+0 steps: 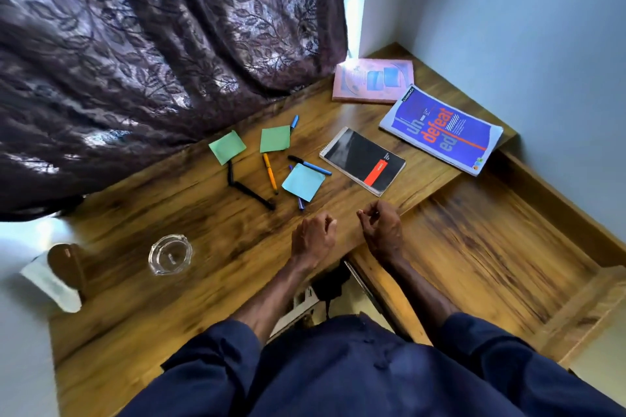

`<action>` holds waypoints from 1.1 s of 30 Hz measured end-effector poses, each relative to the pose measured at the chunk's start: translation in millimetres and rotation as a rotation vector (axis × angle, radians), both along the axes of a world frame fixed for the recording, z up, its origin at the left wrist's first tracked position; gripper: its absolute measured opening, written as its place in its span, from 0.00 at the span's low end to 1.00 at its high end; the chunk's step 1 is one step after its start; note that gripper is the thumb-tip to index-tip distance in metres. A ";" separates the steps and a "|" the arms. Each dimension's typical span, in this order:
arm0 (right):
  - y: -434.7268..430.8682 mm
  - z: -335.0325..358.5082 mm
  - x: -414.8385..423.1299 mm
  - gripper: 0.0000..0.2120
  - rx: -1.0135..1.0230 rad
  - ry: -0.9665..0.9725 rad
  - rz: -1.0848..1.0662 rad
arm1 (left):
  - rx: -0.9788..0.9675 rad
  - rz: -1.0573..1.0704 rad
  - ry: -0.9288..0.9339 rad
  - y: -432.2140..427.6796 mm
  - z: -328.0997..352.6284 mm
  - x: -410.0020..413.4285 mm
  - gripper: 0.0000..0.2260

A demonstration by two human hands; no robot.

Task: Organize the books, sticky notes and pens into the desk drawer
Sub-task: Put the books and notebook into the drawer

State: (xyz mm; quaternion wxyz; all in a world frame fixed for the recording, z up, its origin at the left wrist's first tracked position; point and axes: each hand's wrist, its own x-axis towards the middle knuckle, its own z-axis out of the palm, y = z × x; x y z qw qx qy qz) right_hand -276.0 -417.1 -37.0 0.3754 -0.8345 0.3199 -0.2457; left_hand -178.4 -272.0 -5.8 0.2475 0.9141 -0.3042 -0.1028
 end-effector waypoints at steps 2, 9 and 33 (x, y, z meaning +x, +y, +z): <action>6.5 -0.6 6.6 0.08 0.005 0.015 0.030 | -0.003 0.035 0.034 9.8 -2.7 9.8 0.11; 30.5 -2.9 31.5 0.08 0.010 0.041 0.040 | 0.000 0.051 0.062 32.3 -11.9 32.8 0.14; 186.7 -19.8 183.1 0.05 -0.069 0.070 0.648 | -0.064 0.503 0.158 224.2 -12.9 127.4 0.02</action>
